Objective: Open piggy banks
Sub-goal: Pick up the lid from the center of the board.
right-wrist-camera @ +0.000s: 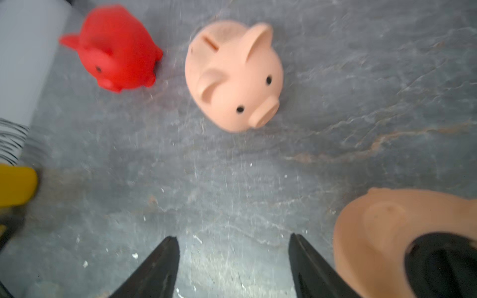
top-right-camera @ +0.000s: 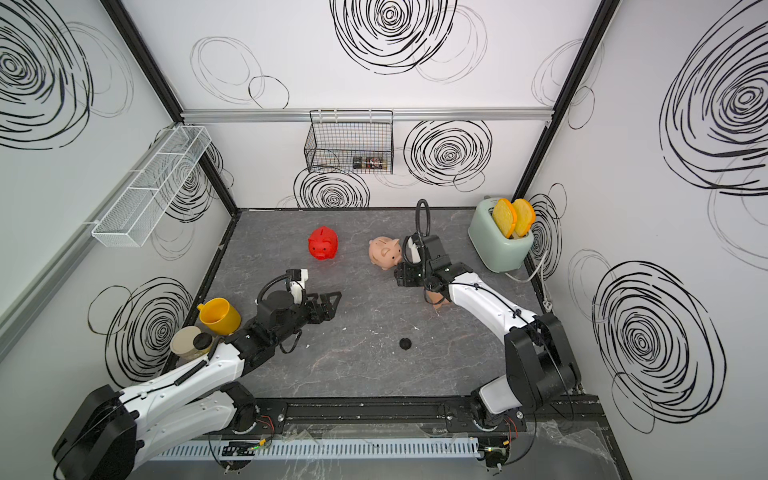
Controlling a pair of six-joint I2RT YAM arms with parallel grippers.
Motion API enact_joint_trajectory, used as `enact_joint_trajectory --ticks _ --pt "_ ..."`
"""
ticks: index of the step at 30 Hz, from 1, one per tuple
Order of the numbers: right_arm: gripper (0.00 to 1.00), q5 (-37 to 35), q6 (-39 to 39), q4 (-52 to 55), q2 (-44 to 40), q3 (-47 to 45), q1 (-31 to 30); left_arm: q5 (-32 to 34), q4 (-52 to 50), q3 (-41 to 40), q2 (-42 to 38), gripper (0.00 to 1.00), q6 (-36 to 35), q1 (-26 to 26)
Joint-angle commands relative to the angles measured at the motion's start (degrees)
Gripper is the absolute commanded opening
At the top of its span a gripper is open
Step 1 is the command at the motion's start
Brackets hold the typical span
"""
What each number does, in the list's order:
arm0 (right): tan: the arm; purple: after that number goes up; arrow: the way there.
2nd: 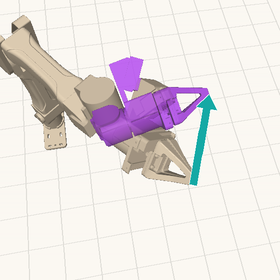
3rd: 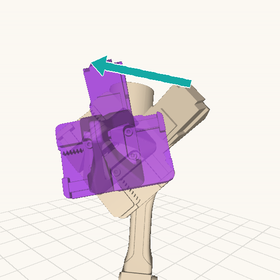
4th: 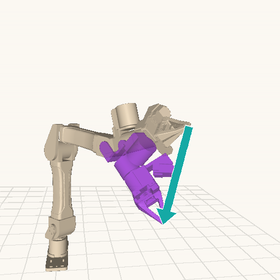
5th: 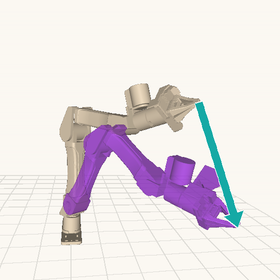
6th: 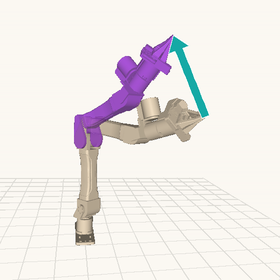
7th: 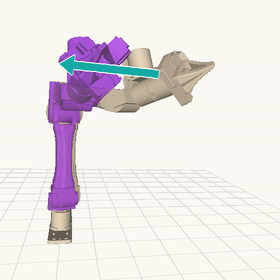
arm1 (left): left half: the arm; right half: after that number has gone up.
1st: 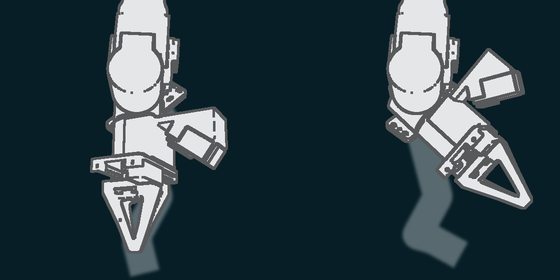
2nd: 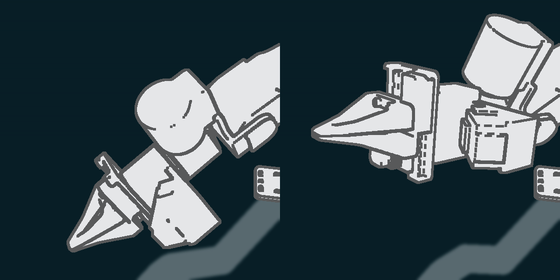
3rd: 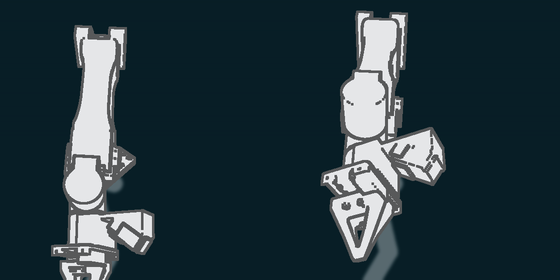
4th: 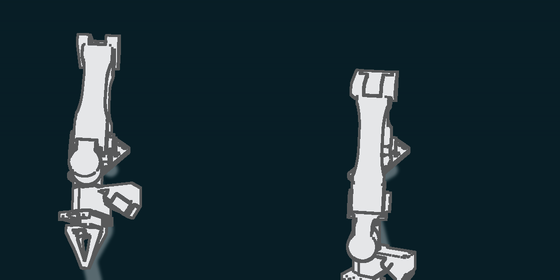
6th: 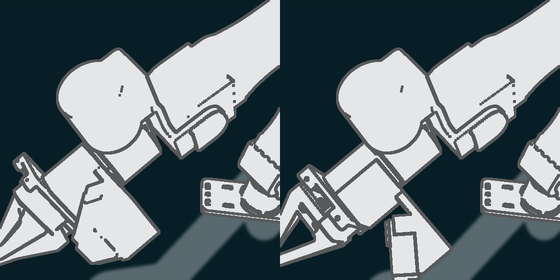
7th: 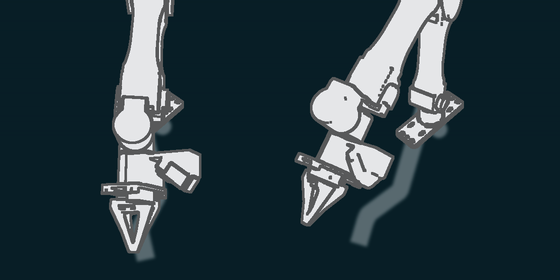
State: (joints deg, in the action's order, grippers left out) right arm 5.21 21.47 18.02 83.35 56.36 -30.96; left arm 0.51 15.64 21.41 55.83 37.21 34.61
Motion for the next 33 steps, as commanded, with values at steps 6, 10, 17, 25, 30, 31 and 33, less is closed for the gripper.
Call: enact_joint_trajectory --ticks 6,10,17,25,30,31,33 --pt "0.41 -9.00 9.64 16.32 -9.73 -9.84 -14.09 0.36 2.62 -5.28 -3.00 0.96 4.92 10.52" --pt "0.29 -6.52 12.47 20.74 -8.73 -11.26 -17.17 1.26 5.78 -8.06 -2.34 0.96 7.24 15.39" --pt "0.20 -6.35 13.55 21.17 -2.60 -9.38 -20.58 2.45 12.43 -10.41 1.94 0.96 9.58 22.19" --pt "0.19 -8.72 14.47 20.01 0.86 -8.86 -20.89 4.47 13.48 -11.38 2.76 0.96 10.43 24.23" --pt "0.21 -9.72 14.64 19.01 2.89 -7.96 -20.63 4.25 12.71 -10.74 3.08 0.96 10.00 24.01" --pt "0.21 -9.93 14.64 18.72 3.21 -7.90 -20.55 4.33 12.41 -10.52 3.22 0.96 9.82 23.93" --pt "0.21 -9.95 14.56 18.37 3.74 -7.83 -20.41 4.20 12.14 -10.18 3.49 0.96 9.55 23.69"
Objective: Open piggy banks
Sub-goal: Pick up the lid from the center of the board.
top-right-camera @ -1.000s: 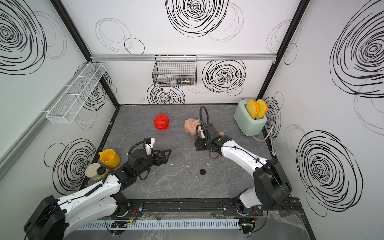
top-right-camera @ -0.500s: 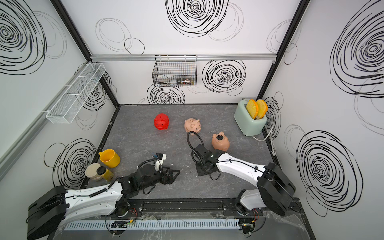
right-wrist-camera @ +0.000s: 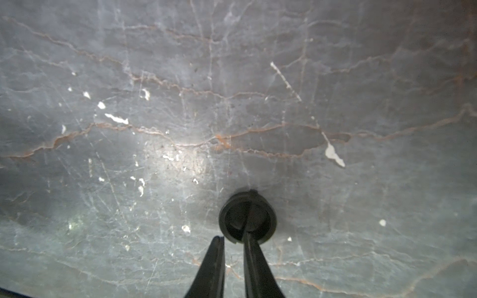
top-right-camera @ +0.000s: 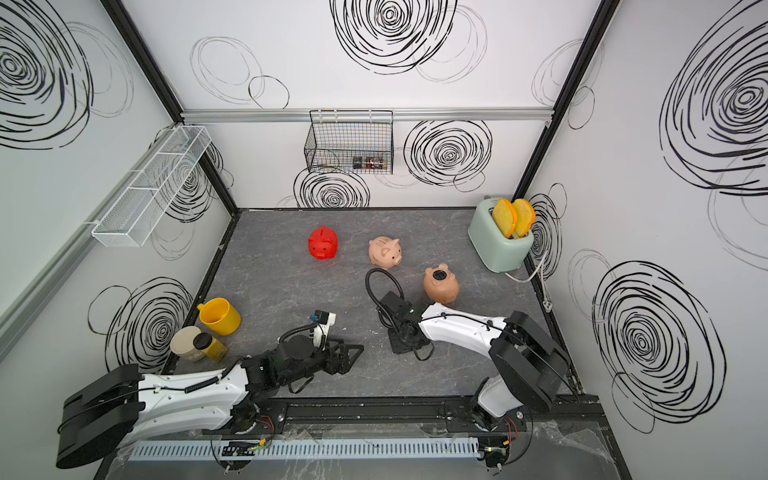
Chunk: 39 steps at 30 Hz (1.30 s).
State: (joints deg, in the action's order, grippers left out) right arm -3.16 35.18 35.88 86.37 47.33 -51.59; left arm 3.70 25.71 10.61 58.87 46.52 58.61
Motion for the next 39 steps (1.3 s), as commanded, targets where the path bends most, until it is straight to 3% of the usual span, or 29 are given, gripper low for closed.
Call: enact_joint_trajectory --ticks 1,26,39 --pt "0.21 -1.90 0.84 0.59 0.94 1.39 0.32 0.87 1.97 0.72 0.55 0.96 0.15 -0.47" --pt "0.19 -2.70 1.16 -0.90 5.00 -2.22 0.63 0.23 3.69 0.09 2.23 0.96 0.59 -1.65" --pt "0.00 -3.09 2.07 -0.40 6.08 -2.60 -1.01 2.11 -2.47 -0.68 -4.45 0.96 0.94 -6.06"
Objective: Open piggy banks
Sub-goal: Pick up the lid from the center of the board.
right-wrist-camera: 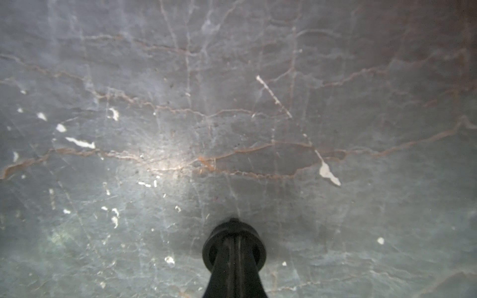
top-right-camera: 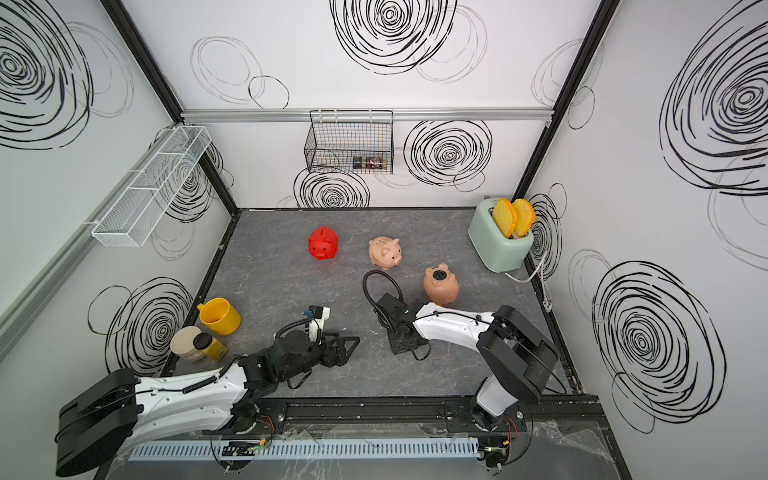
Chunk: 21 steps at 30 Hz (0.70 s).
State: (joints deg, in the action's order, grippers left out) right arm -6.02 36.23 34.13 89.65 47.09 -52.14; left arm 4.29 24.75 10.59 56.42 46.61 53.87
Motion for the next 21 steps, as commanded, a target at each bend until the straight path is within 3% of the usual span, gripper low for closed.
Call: enact_joint_trajectory --ticks 1,7,12,21 --pt "0.00 -0.31 1.03 1.59 2.49 -2.20 -0.48 1.69 -2.10 -0.58 -2.56 0.96 0.93 -1.82" --pt "0.00 -1.00 -0.52 1.79 -3.83 1.66 -0.84 3.70 -8.40 2.15 -6.13 0.96 0.06 -4.33" --pt "0.00 1.34 -4.72 -6.16 -9.35 3.44 -0.70 5.61 -11.21 4.07 -10.13 0.96 -2.31 -7.20" --pt "0.00 4.49 -9.05 -18.53 -2.65 13.48 0.12 -7.63 -4.83 3.86 -9.68 0.96 -2.49 -25.53"
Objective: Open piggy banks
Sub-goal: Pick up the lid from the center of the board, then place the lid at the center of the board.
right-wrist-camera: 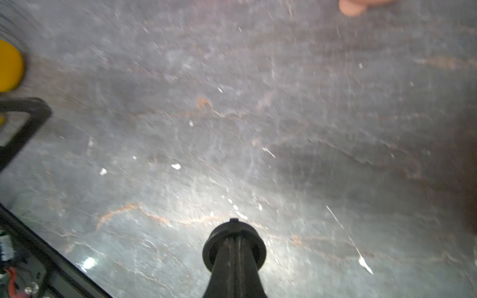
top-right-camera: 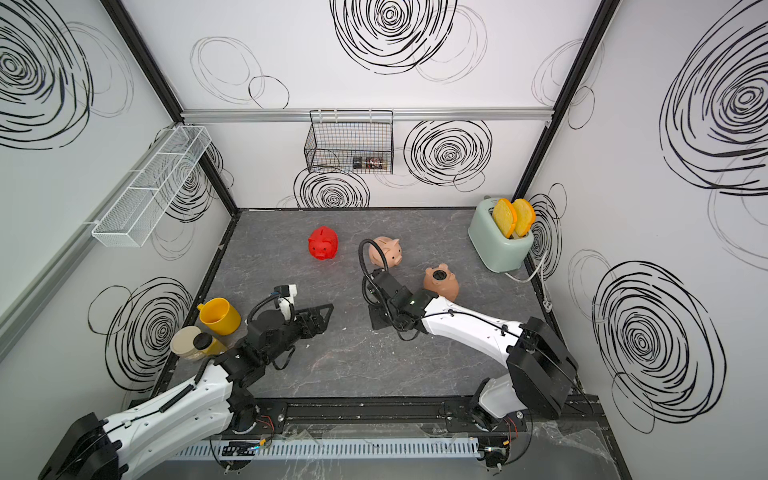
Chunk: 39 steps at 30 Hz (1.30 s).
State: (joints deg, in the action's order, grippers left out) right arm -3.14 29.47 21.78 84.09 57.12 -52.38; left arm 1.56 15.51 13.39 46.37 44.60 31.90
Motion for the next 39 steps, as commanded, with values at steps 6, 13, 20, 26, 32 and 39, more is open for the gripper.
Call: enact_joint_trajectory --ticks 6,13,20,26,32,39 --pt "0.00 3.78 -3.63 -12.14 11.57 11.28 1.64 -11.19 9.69 1.91 4.59 0.96 0.54 -13.15" --pt "0.00 5.07 -4.69 -15.06 21.59 19.31 2.88 -16.00 15.61 2.82 11.09 0.96 2.42 -20.77" --pt "0.00 6.40 -4.42 -18.74 31.30 26.12 3.95 -22.40 21.14 4.93 18.83 0.96 2.75 -27.93" --pt "0.00 6.14 -4.43 -21.15 38.56 32.18 4.19 -22.55 26.33 5.27 23.82 0.96 3.59 -29.70" --pt "0.00 5.21 -4.18 -22.16 45.03 37.86 4.39 -23.29 30.74 6.74 30.43 0.96 4.56 -30.92" --pt "0.00 4.20 -4.82 -24.24 49.46 41.73 5.01 -27.94 35.90 8.06 37.89 0.96 6.33 -33.18"
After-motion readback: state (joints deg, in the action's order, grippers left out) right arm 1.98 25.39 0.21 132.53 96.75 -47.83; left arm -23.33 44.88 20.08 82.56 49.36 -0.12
